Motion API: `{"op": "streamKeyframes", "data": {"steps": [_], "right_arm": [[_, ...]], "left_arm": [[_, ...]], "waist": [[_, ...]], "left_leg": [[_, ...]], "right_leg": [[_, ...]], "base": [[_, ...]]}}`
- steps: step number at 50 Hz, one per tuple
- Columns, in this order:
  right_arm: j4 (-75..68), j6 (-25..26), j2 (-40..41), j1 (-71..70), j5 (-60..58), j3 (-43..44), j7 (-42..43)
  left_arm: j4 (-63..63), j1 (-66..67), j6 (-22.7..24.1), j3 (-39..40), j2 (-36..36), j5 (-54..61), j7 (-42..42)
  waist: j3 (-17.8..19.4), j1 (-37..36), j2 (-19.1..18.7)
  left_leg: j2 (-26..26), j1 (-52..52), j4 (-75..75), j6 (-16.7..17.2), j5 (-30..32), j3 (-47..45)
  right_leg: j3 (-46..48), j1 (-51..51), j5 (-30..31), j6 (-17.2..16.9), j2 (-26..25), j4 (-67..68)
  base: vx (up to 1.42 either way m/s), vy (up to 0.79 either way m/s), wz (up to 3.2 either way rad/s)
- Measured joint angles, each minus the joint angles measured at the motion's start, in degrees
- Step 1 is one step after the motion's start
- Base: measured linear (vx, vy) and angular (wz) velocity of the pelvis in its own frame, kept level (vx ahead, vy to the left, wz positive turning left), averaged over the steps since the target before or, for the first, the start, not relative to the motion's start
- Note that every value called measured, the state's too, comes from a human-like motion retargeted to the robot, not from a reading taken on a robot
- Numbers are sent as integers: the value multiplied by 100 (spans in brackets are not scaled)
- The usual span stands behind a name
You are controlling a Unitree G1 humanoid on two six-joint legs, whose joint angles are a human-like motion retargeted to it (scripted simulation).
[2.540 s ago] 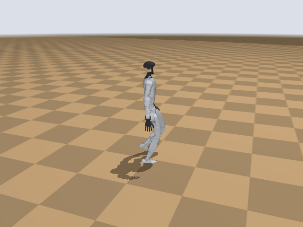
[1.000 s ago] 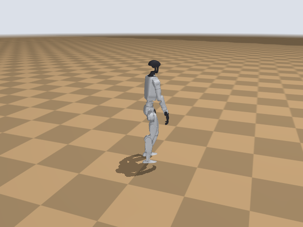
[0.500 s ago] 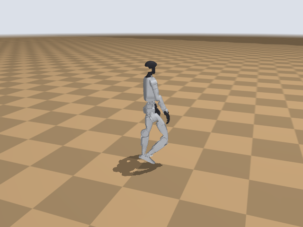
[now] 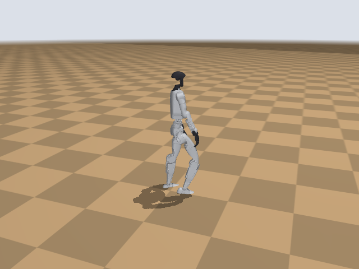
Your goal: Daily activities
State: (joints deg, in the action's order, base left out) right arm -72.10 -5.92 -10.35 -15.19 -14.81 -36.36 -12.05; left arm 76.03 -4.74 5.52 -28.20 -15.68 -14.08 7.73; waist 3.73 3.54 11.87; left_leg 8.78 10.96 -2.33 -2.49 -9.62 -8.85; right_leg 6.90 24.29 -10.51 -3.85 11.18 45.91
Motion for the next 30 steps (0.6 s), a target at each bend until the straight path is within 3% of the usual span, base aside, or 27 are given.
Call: {"op": "streamKeyframes", "data": {"steps": [5,13,19,30], "right_arm": [[208,-37,14,-204,75,-1,0],[181,-61,19,-80,165,-45,-102],[42,-30,66,169,255,49,-131],[-193,72,-5,587,651,547,-41]], "left_arm": [[187,29,-15,16,-70,-81,95],[323,-84,-15,68,-242,-78,211],[268,-135,4,195,-357,28,289],[221,-1,-15,560,-436,298,514]], "waist": [[-240,177,-9],[-701,228,45],[-939,144,97],[-1141,-12,-118]], "left_leg": [[-169,-454,16,32,-28,-530],[-273,-960,14,31,30,-1338],[-291,-998,0,21,64,-1757],[-532,-846,16,57,258,-2163]], "right_leg": [[102,372,-483,60,-131,-237],[610,286,-988,188,164,-194],[714,-46,-956,39,240,-572],[462,-611,-566,-184,-321,-1879]], "base": [[-10,-3,-93],[-5,-8,-97],[0,-10,-80],[4,-10,-58]]}}
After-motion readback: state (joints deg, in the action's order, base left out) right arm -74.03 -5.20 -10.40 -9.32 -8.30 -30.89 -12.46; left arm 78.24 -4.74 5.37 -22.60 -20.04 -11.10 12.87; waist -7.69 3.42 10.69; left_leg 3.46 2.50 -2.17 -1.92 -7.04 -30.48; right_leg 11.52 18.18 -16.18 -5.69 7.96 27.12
